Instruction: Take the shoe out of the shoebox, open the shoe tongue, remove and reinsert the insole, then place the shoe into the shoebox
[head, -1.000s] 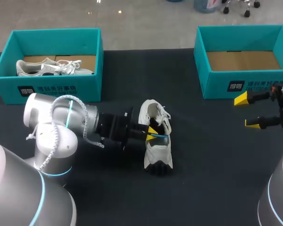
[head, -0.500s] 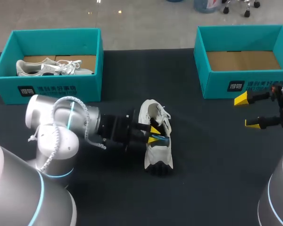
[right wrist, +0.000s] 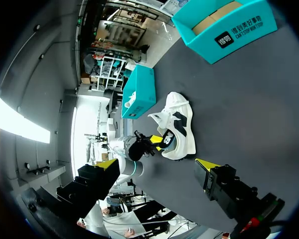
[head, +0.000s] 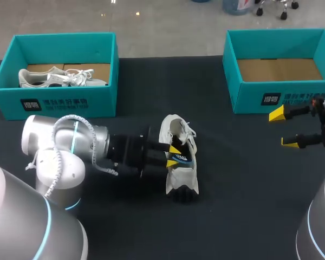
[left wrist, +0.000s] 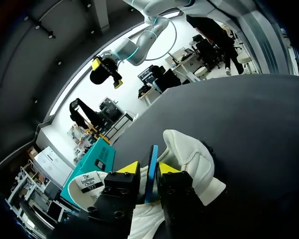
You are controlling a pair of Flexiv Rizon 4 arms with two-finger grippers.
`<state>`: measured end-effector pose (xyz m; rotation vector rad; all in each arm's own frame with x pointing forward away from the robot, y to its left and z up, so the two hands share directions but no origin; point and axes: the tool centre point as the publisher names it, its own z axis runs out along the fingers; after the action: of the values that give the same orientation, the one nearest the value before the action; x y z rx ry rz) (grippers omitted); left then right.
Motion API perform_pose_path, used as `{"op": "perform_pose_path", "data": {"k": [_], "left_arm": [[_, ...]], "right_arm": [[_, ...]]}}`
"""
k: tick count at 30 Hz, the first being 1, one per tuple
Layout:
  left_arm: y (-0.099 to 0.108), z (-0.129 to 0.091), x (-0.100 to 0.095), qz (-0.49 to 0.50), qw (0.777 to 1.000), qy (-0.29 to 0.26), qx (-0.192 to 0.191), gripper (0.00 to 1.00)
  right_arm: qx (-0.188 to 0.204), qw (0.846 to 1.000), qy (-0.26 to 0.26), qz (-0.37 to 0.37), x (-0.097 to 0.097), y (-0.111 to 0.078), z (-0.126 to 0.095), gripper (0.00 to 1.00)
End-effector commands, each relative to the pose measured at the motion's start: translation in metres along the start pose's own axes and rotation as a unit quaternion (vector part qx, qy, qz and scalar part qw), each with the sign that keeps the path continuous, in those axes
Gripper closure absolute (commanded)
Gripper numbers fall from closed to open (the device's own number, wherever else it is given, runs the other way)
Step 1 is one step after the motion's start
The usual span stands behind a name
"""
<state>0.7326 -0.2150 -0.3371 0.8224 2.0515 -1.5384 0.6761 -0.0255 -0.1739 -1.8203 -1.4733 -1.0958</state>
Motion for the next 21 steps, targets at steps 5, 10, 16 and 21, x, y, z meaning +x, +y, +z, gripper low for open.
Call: {"op": "perform_pose_path", "data": {"k": [5, 10, 16, 21], "left_arm": [[-0.001, 0.011, 0.002, -0.006, 1.000, 0.005, 0.003, 1.00], [-0.001, 0.013, 0.003, -0.012, 1.000, 0.008, 0.004, 1.00], [-0.006, 0.006, 0.001, -0.011, 1.000, 0.003, 0.002, 0.38], [-0.010, -0.002, -0.003, -0.003, 1.000, -0.002, -0.002, 0.51]], "right_arm": [[-0.001, 1.000, -0.002, 0.001, 0.000, -0.002, 0.000, 0.00], [-0.001, 1.000, -0.002, 0.001, 0.000, -0.002, 0.000, 0.00], [-0.001, 1.000, -0.002, 0.001, 0.000, -0.002, 0.000, 0.00], [-0.001, 1.000, -0.002, 0.001, 0.000, -0.002, 0.000, 0.00]]}}
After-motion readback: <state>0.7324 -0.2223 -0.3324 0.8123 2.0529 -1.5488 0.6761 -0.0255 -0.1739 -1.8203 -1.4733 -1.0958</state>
